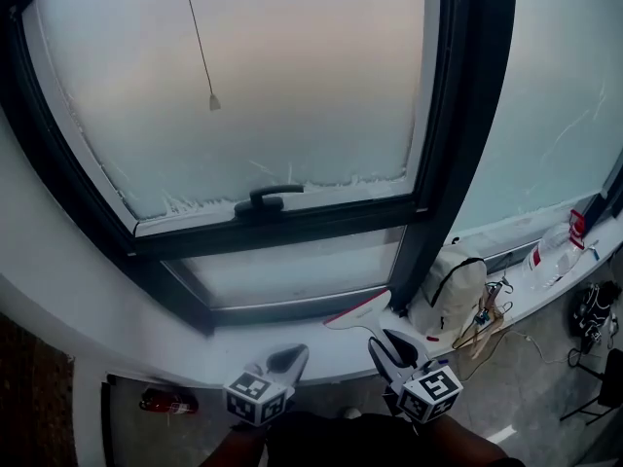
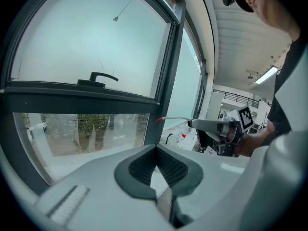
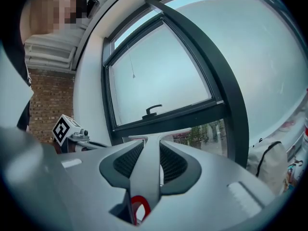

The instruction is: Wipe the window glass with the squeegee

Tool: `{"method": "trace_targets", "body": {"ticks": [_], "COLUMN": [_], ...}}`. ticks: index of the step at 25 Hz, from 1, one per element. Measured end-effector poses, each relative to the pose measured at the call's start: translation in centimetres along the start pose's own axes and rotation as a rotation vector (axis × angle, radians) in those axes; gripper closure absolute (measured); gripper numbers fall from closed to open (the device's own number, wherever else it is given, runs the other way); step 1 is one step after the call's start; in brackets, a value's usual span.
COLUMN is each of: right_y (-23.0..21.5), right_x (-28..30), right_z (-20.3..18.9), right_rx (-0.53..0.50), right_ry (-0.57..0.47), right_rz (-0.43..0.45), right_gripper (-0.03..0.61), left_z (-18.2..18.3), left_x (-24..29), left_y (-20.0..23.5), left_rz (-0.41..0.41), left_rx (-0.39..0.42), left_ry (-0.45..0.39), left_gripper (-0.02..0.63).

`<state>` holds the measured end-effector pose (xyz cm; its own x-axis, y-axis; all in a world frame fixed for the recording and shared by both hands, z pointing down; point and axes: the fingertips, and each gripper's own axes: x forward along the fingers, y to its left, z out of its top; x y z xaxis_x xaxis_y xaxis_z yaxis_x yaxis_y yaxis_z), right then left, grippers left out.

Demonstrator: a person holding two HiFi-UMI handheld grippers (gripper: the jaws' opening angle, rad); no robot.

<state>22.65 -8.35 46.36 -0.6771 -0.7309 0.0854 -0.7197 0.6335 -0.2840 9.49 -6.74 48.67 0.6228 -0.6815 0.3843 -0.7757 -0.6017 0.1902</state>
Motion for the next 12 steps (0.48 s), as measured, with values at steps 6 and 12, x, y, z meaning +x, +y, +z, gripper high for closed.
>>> {"method": "trace_targets", "body": {"ticks": [6,12], "right_y": [-1.8,-3.1], "right_x": [1.3,4.3], "right_z": [2.8,9.2], "right_rx": [0.001,-0.078], "right_ry": [-0.055,-0.175], "right_rz": [0.009,-0.035], "right_gripper": [0.448,0.448], "left_z": [0.4,2.0], "left_x": [0.6,2.1], "left_y": [-0.4,1.7], "left_rz": [0.01,-0.067], "left_rx": [0.015,0.053], "left_ry": [0.051,0.029], "left_gripper": [0.614,0.614]}}
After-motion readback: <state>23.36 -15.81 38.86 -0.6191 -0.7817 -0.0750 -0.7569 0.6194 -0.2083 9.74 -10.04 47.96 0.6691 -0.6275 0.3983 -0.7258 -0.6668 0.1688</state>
